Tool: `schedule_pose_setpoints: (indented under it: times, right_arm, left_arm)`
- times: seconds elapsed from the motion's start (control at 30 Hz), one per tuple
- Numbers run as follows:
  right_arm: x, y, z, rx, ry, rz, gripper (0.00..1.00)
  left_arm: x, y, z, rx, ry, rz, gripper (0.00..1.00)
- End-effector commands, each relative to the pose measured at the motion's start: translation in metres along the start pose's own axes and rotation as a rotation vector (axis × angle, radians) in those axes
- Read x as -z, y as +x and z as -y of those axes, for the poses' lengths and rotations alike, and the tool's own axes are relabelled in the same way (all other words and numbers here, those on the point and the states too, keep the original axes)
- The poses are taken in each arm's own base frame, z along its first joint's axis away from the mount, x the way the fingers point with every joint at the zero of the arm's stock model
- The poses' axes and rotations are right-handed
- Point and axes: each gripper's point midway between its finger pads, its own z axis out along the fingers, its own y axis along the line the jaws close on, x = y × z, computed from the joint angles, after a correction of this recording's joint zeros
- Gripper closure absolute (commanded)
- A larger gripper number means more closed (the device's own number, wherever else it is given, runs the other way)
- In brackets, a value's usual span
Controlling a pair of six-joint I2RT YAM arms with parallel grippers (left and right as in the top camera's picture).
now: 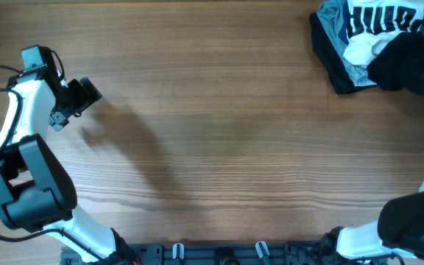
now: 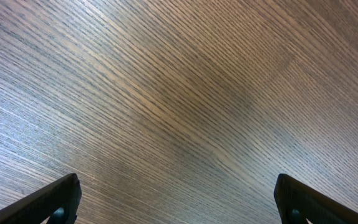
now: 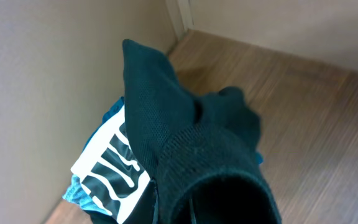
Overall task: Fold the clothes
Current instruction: 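Place the shirt on the stack and press it down with the right gripper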
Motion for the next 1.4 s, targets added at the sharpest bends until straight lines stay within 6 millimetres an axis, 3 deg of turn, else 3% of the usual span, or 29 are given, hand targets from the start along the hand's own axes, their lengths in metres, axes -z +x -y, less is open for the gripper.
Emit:
schedule_pose_setpoints:
  times: [0.0, 0.13, 0.4, 0.53, 0.77, 0.8, 0.83, 0.87, 0.9, 0.93, 1.0, 1.07, 1.17, 1.27, 1.37]
  right_arm:
    - [-0.011, -0.01, -0.019, -0.108, -0.061, 0.035, 0.96]
    - [-0.033, 0.005, -0.038, -0.114, -0.105, 0.012, 0.96]
    - [-0.085, 0.035, -0.106, -0.1, -0.273, 0.064, 0.95]
    - [-0.101, 0.048, -0.136, -0.074, -0.354, 0.115, 0.94]
    - [-0.131, 0.067, -0.154, -0.067, -0.423, 0.16, 0.9]
    - [-0.134, 0.065, -0.157, -0.06, -0.438, 0.187, 0.86]
    - [-0.136, 0.066, -0.159, -0.057, -0.447, 0.199, 0.72]
    - [-0.137, 0.065, -0.16, -0.061, -0.453, 0.207, 0.48]
    - [-0.14, 0.067, -0.161, -0.064, -0.46, 0.213, 0.17]
    - [-0.143, 0.07, -0.16, -0.062, -0.457, 0.209, 0.01]
    - [-0.144, 0.075, -0.16, -0.038, -0.452, 0.199, 0.0]
    - [-0.141, 0.075, -0.166, 0.038, -0.473, 0.215, 0.01]
    - [-0.118, 0.065, -0.183, 0.133, -0.558, 0.232, 0.0]
    - [-0.066, 0.036, -0.207, 0.216, -0.695, 0.282, 0.0]
    - [-0.023, 0.01, -0.217, 0.256, -0.763, 0.342, 0.0]
  left_arm:
    - [0.013, -0.009, 0.001, 0.001, 0.008, 0.039, 0.0]
    - [0.013, -0.01, 0.001, 0.001, 0.009, 0.043, 0.0]
    - [0.013, -0.01, 0.001, 0.001, 0.008, 0.043, 0.0]
    - [0.014, -0.012, 0.002, 0.0, 0.011, 0.051, 0.0]
    - [0.014, -0.015, 0.003, -0.001, 0.017, 0.064, 0.0]
    - [0.014, -0.015, 0.003, -0.001, 0.017, 0.064, 0.0]
    - [0.014, -0.015, 0.003, 0.0, 0.017, 0.064, 0.0]
    - [0.014, -0.015, 0.004, -0.001, 0.017, 0.064, 0.0]
    - [0.014, -0.015, 0.004, -0.001, 0.017, 0.064, 0.0]
    - [0.014, -0.015, 0.004, -0.001, 0.017, 0.064, 0.0]
    - [0.014, -0.015, 0.004, -0.001, 0.017, 0.063, 0.0]
    - [0.014, -0.015, 0.004, -0.001, 0.017, 0.063, 0.0]
    - [0.014, -0.014, 0.004, -0.001, 0.018, 0.062, 0.0]
    - [0.014, -0.014, 0.004, -0.001, 0.02, 0.061, 0.0]
    - [0.014, -0.014, 0.004, -0.001, 0.02, 0.061, 0.0]
